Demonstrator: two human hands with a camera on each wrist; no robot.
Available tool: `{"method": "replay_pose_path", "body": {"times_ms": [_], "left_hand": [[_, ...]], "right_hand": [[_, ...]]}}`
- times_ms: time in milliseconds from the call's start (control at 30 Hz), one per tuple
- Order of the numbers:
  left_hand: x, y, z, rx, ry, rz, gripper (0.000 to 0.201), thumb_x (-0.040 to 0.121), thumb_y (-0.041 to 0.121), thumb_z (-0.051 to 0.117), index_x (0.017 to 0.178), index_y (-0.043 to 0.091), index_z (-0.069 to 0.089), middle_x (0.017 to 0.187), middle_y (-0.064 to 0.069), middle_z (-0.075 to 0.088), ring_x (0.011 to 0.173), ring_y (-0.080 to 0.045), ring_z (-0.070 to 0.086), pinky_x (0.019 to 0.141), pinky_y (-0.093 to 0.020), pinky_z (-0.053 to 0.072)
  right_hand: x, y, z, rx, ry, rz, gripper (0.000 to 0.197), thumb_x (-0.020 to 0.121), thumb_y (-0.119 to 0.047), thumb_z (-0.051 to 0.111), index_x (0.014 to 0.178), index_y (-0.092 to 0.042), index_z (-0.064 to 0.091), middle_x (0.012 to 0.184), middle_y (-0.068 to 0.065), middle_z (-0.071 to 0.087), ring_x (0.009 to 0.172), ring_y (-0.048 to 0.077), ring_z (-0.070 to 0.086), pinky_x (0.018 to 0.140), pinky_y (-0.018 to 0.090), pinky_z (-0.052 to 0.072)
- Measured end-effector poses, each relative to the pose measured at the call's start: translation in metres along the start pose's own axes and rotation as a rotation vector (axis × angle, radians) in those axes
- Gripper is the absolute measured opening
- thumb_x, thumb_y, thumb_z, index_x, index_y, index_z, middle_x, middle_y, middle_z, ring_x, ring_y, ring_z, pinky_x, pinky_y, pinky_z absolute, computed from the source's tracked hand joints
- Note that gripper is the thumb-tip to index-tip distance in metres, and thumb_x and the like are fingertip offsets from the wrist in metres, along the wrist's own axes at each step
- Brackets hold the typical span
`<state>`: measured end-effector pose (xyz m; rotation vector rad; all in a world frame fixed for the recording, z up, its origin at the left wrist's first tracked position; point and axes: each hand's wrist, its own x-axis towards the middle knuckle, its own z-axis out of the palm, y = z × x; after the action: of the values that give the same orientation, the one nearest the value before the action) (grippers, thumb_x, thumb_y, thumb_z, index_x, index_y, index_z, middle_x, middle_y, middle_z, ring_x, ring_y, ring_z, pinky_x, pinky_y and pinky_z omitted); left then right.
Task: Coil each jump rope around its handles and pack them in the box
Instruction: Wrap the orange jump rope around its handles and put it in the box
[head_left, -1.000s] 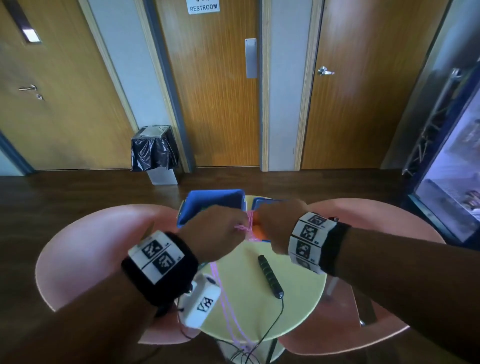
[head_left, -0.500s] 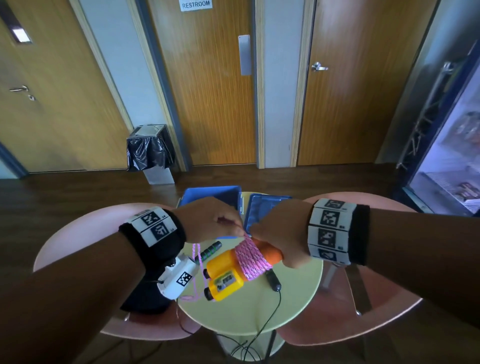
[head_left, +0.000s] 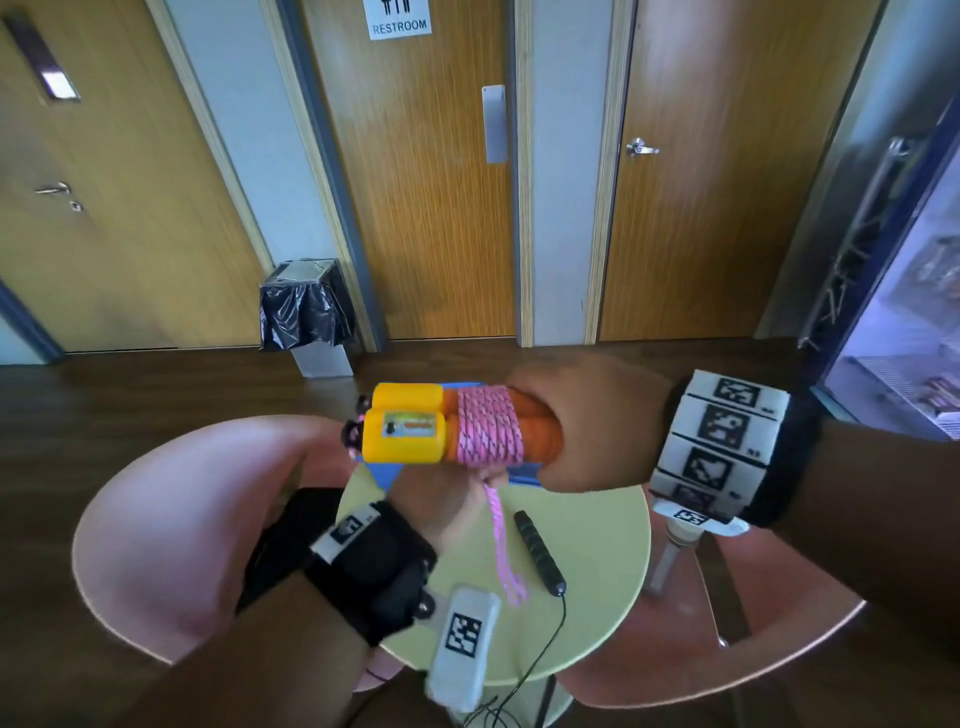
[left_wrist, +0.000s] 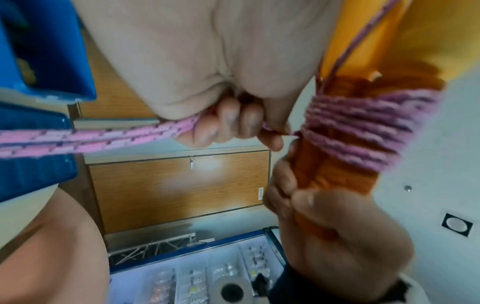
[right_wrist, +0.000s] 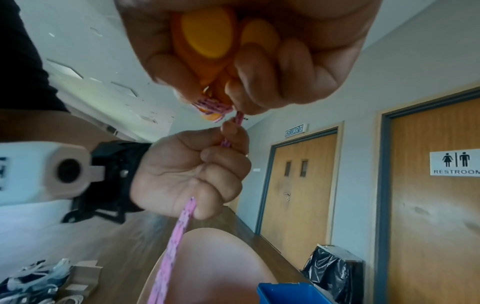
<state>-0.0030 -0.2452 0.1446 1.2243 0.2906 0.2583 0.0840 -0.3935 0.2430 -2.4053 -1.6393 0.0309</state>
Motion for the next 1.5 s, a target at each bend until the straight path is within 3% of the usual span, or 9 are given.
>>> {"method": "replay_pose_path", "body": {"times_ms": [133, 233, 333, 467, 633, 767, 1067, 1200, 1500], "left_hand": [[-0.012, -0.020, 0.017, 0.134, 0.016, 0.229, 0.015, 0.073, 0.010, 0.056, 0.060, 0.018, 0.057, 0.052, 0.010, 0.042, 0.043, -0.004, 0.036, 0.045, -0.016, 0.028], [-0.022, -0.022, 0.017, 0.195, 0.045, 0.320, 0.010, 0.070, 0.026, 0.055, 0.073, 0.017, 0.055, 0.055, 0.007, 0.034, 0.049, -0.006, 0.032, 0.050, -0.019, 0.029], [-0.034, -0.012, 0.020, 0.220, -0.049, 0.453, 0.044, 0.071, 0.027, 0.054, 0.101, -0.004, 0.050, 0.079, -0.007, 0.037, 0.056, -0.006, 0.039, 0.059, -0.007, 0.037], [-0.031, -0.009, 0.014, 0.293, -0.010, 0.472, 0.055, 0.075, 0.035, 0.052, 0.116, -0.002, 0.057, 0.077, 0.006, 0.059, 0.072, 0.005, 0.053, 0.068, -0.007, 0.041], [-0.026, -0.015, 0.003, 0.432, 0.169, 0.414, 0.042, 0.081, 0.048, 0.045, 0.098, 0.018, 0.070, 0.086, 0.002, 0.069, 0.083, -0.013, 0.058, 0.077, -0.037, 0.046], [-0.023, -0.022, -0.006, 0.574, 0.274, 0.355, 0.037, 0.080, 0.054, 0.040, 0.080, 0.031, 0.069, 0.075, 0.005, 0.066, 0.078, -0.021, 0.058, 0.081, -0.051, 0.048], [-0.026, -0.026, -0.021, 1.109, 0.464, 0.421, 0.041, 0.081, 0.060, 0.015, 0.058, 0.038, 0.041, 0.059, 0.008, 0.049, 0.069, -0.027, 0.054, 0.056, -0.034, 0.030], [-0.023, -0.027, -0.023, 1.098, 0.457, 0.422, 0.046, 0.083, 0.059, 0.010, 0.056, 0.033, 0.037, 0.055, 0.008, 0.044, 0.062, -0.023, 0.043, 0.056, -0.034, 0.025], [-0.013, -0.029, -0.024, 0.990, 0.419, 0.416, 0.053, 0.084, 0.061, 0.010, 0.056, 0.028, 0.040, 0.055, 0.005, 0.050, 0.064, -0.037, 0.051, 0.055, -0.042, 0.036]], "right_hand": [[0.006, -0.002, 0.012, 0.129, 0.051, 0.069, 0.038, 0.052, -0.060, 0.059, 0.079, -0.035, 0.050, 0.072, -0.013, 0.057, 0.065, 0.005, 0.057, 0.062, 0.025, 0.047], [0.008, -0.004, 0.017, 0.241, 0.043, 0.134, 0.031, 0.060, -0.044, 0.074, 0.079, -0.032, 0.053, 0.069, -0.012, 0.058, 0.062, 0.003, 0.057, 0.059, 0.024, 0.042], [0.008, -0.006, 0.022, 0.363, 0.037, 0.181, 0.029, 0.068, -0.034, 0.081, 0.084, -0.028, 0.057, 0.071, -0.009, 0.059, 0.063, 0.005, 0.056, 0.058, 0.021, 0.037], [0.011, -0.010, 0.033, 0.504, 0.052, 0.238, 0.024, 0.069, -0.033, 0.080, 0.077, -0.025, 0.060, 0.070, -0.006, 0.062, 0.062, 0.008, 0.056, 0.056, 0.020, 0.039], [0.015, -0.011, 0.053, 0.698, 0.033, 0.325, 0.036, 0.055, -0.038, 0.065, 0.082, -0.014, 0.066, 0.069, 0.007, 0.064, 0.059, 0.015, 0.056, 0.060, 0.033, 0.046], [0.016, -0.016, 0.072, 0.810, 0.049, 0.392, 0.039, 0.053, -0.042, 0.061, 0.082, -0.016, 0.065, 0.063, -0.003, 0.059, 0.058, 0.013, 0.053, 0.059, 0.032, 0.043], [0.018, -0.023, 0.094, 0.686, 0.028, 0.433, 0.042, 0.063, -0.050, 0.061, 0.094, -0.023, 0.058, 0.078, -0.003, 0.062, 0.067, 0.015, 0.060, 0.058, 0.028, 0.043], [0.021, -0.025, 0.089, 0.608, 0.014, 0.405, 0.034, 0.076, -0.046, 0.064, 0.099, -0.021, 0.055, 0.080, -0.002, 0.062, 0.070, 0.014, 0.061, 0.058, 0.025, 0.042], [0.035, -0.018, 0.100, 0.576, -0.021, 0.406, 0.052, 0.066, -0.063, 0.057, 0.093, -0.018, 0.057, 0.072, 0.000, 0.061, 0.061, 0.017, 0.061, 0.056, 0.032, 0.050]]}}
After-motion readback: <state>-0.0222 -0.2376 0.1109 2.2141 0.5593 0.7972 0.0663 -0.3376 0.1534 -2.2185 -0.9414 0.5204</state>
